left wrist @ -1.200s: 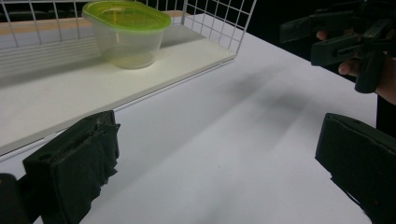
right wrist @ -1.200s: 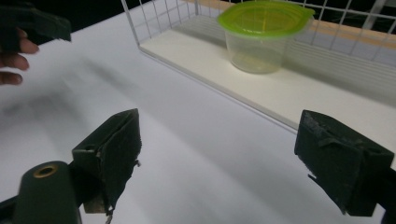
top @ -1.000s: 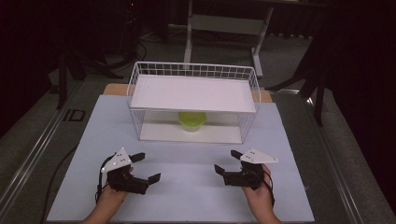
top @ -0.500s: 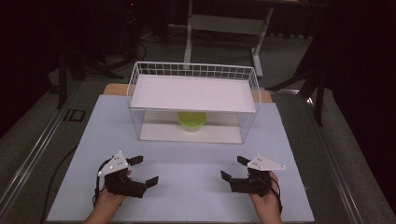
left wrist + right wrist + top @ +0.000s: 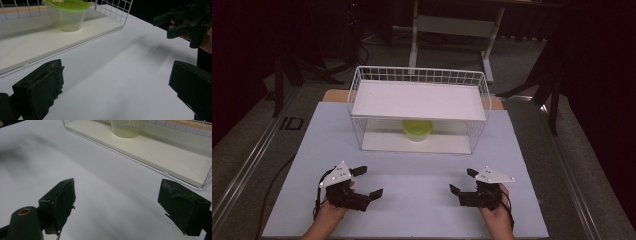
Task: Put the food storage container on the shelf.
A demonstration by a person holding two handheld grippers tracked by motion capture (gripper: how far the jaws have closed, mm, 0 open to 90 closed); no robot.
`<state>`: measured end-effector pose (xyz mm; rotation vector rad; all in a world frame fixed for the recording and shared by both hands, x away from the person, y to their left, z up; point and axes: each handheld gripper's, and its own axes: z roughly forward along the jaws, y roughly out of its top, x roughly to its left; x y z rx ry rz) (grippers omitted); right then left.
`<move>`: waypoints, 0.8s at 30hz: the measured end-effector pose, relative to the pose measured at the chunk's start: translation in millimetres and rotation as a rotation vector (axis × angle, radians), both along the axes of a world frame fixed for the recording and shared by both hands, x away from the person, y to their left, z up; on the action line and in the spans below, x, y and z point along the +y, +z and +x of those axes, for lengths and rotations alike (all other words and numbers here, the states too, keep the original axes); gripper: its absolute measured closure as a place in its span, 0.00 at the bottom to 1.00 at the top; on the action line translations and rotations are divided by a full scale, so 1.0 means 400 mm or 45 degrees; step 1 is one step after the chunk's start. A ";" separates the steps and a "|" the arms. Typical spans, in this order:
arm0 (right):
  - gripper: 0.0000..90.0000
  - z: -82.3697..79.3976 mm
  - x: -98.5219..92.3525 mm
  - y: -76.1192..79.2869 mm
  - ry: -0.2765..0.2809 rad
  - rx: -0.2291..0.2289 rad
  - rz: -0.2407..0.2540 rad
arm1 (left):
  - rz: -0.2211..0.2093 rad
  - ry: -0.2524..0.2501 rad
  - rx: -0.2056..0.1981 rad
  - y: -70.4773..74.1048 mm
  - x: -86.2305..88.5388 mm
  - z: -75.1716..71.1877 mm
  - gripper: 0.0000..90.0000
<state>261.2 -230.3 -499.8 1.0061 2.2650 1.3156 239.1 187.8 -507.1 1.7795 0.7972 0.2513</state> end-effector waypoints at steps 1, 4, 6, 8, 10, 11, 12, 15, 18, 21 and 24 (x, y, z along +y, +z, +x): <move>0.16 0.001 0.000 -0.002 -0.003 0.003 -0.001 | 0.000 0.000 0.007 -0.001 -0.001 0.001 0.00; 0.16 0.004 -0.001 -0.006 -0.018 -0.001 -0.007 | 0.002 -0.015 0.014 -0.004 -0.003 0.002 0.00; 0.16 0.006 -0.002 -0.006 -0.030 -0.006 0.000 | -0.004 -0.023 0.010 -0.003 -0.001 0.004 0.00; 0.16 0.009 -0.003 -0.006 -0.030 -0.013 -0.003 | -0.011 -0.015 0.000 0.000 0.002 0.004 0.00; 0.16 0.012 -0.005 -0.006 -0.018 -0.012 0.006 | -0.020 -0.010 -0.005 0.002 0.007 0.003 0.00; 0.16 0.013 -0.006 -0.007 -0.014 -0.008 0.018 | -0.028 -0.008 -0.006 0.003 0.009 0.002 0.00; 0.16 0.014 -0.007 -0.008 -0.008 -0.001 0.035 | -0.044 -0.005 -0.011 0.003 0.012 0.002 0.00; 0.16 0.019 -0.015 -0.009 -0.021 -0.005 0.078 | -0.079 0.014 -0.030 0.007 0.022 0.001 0.00; 0.16 0.021 -0.022 -0.006 -0.016 -0.021 0.116 | -0.095 0.032 -0.034 0.007 0.028 0.002 0.00; 0.17 0.020 -0.023 -0.003 0.000 -0.027 0.133 | -0.089 0.042 -0.029 0.005 0.031 0.002 0.00; 0.17 0.020 -0.020 -0.002 0.010 -0.030 0.128 | -0.082 0.043 -0.029 0.005 0.031 0.000 0.00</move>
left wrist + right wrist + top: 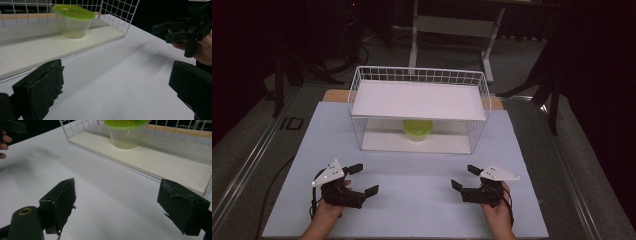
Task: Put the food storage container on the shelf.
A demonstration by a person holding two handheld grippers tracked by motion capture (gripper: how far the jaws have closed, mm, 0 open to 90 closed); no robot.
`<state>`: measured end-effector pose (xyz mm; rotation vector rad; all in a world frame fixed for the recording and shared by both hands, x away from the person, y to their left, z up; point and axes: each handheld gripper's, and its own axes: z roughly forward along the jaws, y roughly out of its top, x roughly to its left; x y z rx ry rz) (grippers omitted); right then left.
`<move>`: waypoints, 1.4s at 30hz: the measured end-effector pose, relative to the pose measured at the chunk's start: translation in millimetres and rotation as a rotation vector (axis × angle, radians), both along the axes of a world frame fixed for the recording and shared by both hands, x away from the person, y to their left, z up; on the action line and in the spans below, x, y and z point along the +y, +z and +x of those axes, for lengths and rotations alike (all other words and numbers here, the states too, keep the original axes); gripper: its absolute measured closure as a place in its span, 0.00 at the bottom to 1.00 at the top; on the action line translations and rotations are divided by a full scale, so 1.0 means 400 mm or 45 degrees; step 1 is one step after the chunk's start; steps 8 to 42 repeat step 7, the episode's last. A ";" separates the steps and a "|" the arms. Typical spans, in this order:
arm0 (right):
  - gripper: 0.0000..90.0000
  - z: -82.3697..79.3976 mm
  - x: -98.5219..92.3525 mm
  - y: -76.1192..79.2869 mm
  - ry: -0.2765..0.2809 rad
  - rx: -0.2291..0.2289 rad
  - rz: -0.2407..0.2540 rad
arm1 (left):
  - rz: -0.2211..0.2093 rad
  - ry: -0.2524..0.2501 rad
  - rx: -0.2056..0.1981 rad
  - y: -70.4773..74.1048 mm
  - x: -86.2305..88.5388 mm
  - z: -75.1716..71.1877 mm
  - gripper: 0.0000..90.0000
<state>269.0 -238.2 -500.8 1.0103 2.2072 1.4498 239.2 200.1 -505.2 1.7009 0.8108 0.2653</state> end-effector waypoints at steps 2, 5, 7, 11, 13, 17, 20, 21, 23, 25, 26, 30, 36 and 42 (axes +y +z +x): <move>0.17 0.001 0.001 -0.001 0.000 0.003 -0.007 | 0.005 -0.003 -0.007 0.001 -0.001 -0.002 0.00; 0.17 0.002 0.002 -0.002 -0.004 0.010 -0.010 | 0.005 -0.004 -0.004 0.001 -0.003 -0.003 0.00; 0.17 0.001 0.004 -0.002 -0.002 0.006 -0.021 | 0.011 -0.004 -0.005 0.001 -0.003 -0.003 0.00; 0.17 0.001 0.004 -0.002 -0.002 0.006 -0.021 | 0.011 -0.004 -0.005 0.001 -0.003 -0.003 0.00; 0.17 0.001 0.004 -0.002 -0.002 0.006 -0.021 | 0.011 -0.004 -0.005 0.001 -0.003 -0.003 0.00; 0.17 0.001 0.004 -0.002 -0.002 0.006 -0.021 | 0.011 -0.004 -0.005 0.001 -0.003 -0.003 0.00; 0.17 0.001 0.004 -0.002 -0.002 0.006 -0.021 | 0.011 -0.004 -0.005 0.001 -0.003 -0.003 0.00; 0.17 0.001 0.004 -0.002 -0.002 0.006 -0.021 | 0.011 -0.004 -0.005 0.001 -0.003 -0.003 0.00; 0.17 0.001 0.004 -0.002 -0.002 0.006 -0.021 | 0.011 -0.004 -0.005 0.001 -0.003 -0.003 0.00; 0.17 0.001 0.004 -0.002 -0.002 0.006 -0.021 | 0.011 -0.004 -0.005 0.001 -0.003 -0.003 0.00; 0.17 0.001 0.004 -0.002 -0.002 0.006 -0.021 | 0.011 -0.004 -0.005 0.001 -0.003 -0.003 0.00; 0.17 0.001 0.004 -0.002 -0.002 0.006 -0.021 | 0.011 -0.004 -0.005 0.001 -0.003 -0.003 0.00; 0.17 0.001 0.004 -0.002 -0.002 0.006 -0.021 | 0.011 -0.004 -0.005 0.001 -0.003 -0.003 0.00; 0.17 0.001 0.004 -0.002 -0.002 0.006 -0.021 | 0.011 -0.004 -0.005 0.001 -0.003 -0.003 0.00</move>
